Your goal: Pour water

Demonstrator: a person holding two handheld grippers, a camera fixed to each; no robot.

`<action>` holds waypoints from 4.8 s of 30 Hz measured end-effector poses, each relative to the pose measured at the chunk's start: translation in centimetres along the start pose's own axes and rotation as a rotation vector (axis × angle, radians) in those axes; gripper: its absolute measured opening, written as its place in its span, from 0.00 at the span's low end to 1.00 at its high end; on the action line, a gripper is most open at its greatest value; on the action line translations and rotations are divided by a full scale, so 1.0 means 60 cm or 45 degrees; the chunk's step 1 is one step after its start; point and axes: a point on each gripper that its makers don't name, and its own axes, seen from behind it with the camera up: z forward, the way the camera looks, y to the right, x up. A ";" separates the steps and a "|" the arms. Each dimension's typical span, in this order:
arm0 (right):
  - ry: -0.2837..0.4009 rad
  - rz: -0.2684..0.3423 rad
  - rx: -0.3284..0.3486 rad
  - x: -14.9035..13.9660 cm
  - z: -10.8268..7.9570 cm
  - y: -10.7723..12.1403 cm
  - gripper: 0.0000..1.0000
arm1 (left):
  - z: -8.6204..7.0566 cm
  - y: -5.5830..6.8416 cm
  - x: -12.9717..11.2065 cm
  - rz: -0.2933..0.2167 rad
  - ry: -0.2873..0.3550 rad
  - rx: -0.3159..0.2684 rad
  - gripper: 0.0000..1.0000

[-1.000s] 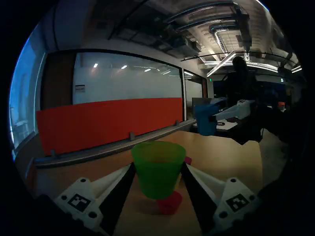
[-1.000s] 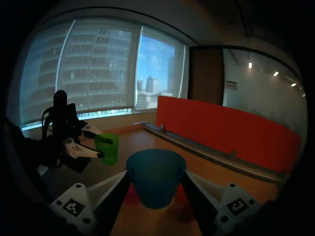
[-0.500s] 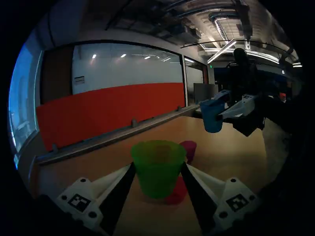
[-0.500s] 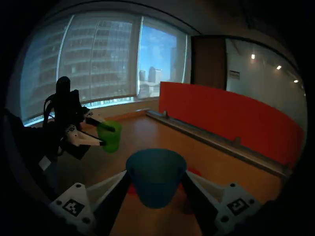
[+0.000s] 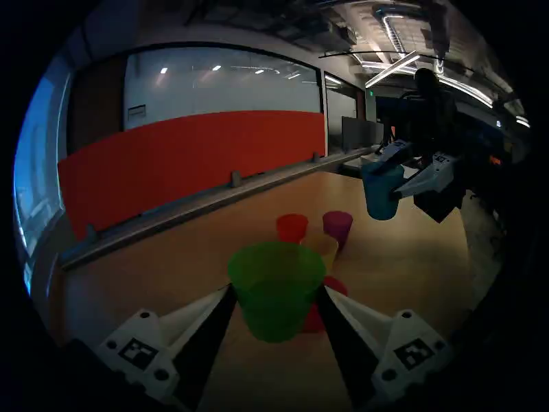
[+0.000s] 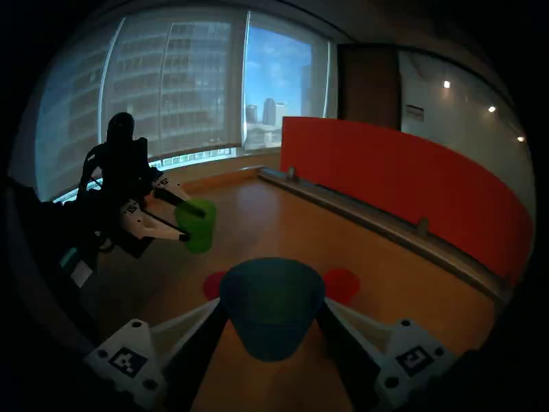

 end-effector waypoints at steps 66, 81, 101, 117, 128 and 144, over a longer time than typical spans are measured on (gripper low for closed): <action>-0.329 0.043 0.047 -0.215 0.107 0.010 0.90 | 0.081 -0.016 -0.180 -0.023 -0.420 -0.126 0.82; -0.338 0.079 0.039 -0.235 0.112 0.011 0.90 | 0.078 -0.017 -0.180 -0.016 -0.417 -0.128 0.83; -0.355 0.068 0.018 -0.249 0.104 0.012 0.99 | 0.075 -0.015 -0.182 -0.103 -0.455 -0.141 0.83; -0.347 0.067 -0.012 -0.250 0.082 0.014 0.99 | 0.059 -0.008 -0.204 -0.101 -0.505 -0.135 0.83; -0.309 0.084 -0.059 -0.248 0.051 0.014 1.00 | 0.024 -0.012 -0.204 -0.131 -0.478 -0.079 0.83; -0.133 0.135 -0.215 -0.206 -0.012 0.029 0.99 | -0.037 -0.031 -0.144 -0.220 -0.225 0.128 0.83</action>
